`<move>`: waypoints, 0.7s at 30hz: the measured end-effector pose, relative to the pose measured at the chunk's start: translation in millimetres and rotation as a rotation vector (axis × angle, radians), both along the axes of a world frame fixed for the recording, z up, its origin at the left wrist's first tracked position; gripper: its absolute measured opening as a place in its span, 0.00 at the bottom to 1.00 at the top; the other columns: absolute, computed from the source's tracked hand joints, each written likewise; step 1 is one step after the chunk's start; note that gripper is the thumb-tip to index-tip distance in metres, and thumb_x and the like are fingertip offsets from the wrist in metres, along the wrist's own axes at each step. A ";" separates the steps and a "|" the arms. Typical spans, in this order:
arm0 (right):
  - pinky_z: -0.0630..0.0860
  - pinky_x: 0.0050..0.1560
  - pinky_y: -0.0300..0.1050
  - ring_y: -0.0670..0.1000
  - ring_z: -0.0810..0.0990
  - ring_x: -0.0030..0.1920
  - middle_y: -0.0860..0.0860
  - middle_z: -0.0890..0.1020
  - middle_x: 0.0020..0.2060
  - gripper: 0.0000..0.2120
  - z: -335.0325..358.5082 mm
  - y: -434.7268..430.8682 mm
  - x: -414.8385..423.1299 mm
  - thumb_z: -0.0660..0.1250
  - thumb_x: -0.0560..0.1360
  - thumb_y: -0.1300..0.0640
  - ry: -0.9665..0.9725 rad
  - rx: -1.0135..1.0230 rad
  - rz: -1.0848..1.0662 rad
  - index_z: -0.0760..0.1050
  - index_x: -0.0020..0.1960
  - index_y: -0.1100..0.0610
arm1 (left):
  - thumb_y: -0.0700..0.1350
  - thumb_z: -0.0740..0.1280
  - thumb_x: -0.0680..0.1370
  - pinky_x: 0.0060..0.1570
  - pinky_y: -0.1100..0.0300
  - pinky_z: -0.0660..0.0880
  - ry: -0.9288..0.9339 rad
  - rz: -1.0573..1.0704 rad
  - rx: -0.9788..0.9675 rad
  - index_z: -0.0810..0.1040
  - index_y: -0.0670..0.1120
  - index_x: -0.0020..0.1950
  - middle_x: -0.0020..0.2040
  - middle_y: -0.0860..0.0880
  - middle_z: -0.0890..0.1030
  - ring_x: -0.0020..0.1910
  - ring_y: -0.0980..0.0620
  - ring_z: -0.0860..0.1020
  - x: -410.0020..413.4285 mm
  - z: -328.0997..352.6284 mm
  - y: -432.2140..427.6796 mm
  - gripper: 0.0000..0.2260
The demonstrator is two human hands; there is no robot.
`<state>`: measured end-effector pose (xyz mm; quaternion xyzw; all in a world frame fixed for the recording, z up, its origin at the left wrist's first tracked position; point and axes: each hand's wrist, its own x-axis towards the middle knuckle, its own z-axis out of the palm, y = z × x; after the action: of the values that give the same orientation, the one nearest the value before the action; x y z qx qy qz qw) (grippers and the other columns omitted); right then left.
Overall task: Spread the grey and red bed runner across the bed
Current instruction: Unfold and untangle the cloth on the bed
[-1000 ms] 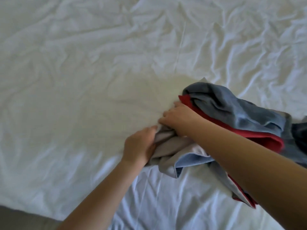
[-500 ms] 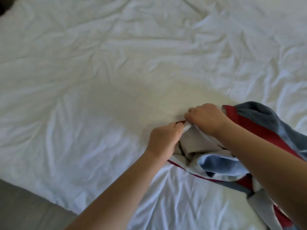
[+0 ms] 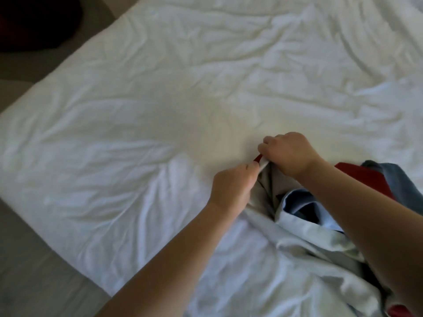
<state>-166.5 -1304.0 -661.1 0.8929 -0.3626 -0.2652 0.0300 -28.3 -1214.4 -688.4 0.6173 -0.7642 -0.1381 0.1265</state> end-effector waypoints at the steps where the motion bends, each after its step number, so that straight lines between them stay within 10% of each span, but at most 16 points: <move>1: 0.65 0.35 0.45 0.58 0.79 0.49 0.53 0.76 0.50 0.09 -0.9 -9.7 14.2 0.56 0.76 0.64 -0.006 -0.010 0.014 0.71 0.53 0.57 | 0.33 0.75 0.62 0.17 0.64 0.63 0.019 0.021 -0.008 0.80 0.44 0.37 0.25 0.49 0.75 0.19 0.47 0.73 12.8 -1.7 -6.9 0.09; 12: 0.61 0.33 0.44 0.58 0.79 0.44 0.54 0.76 0.45 0.05 -16.3 -62.3 135.4 0.61 0.74 0.65 -0.152 -0.095 0.080 0.72 0.48 0.58 | 0.34 0.68 0.71 0.22 0.55 0.72 -0.050 0.138 -0.002 0.80 0.40 0.48 0.32 0.43 0.78 0.25 0.39 0.76 125.5 -5.4 -46.7 0.07; 21: 0.69 0.46 0.49 0.57 0.75 0.54 0.53 0.77 0.53 0.15 -1.1 -30.8 69.3 0.59 0.76 0.59 -0.367 -0.100 -0.147 0.71 0.62 0.52 | 0.34 0.66 0.65 0.34 0.50 0.77 -0.100 0.132 -0.060 0.77 0.40 0.57 0.47 0.42 0.80 0.43 0.39 0.79 97.1 2.0 -32.6 0.20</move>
<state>-97.2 -1334.8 -662.3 0.8947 -0.4391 -0.0811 -0.0116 68.8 -1246.9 -686.4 0.6681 -0.7311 -0.0755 0.1157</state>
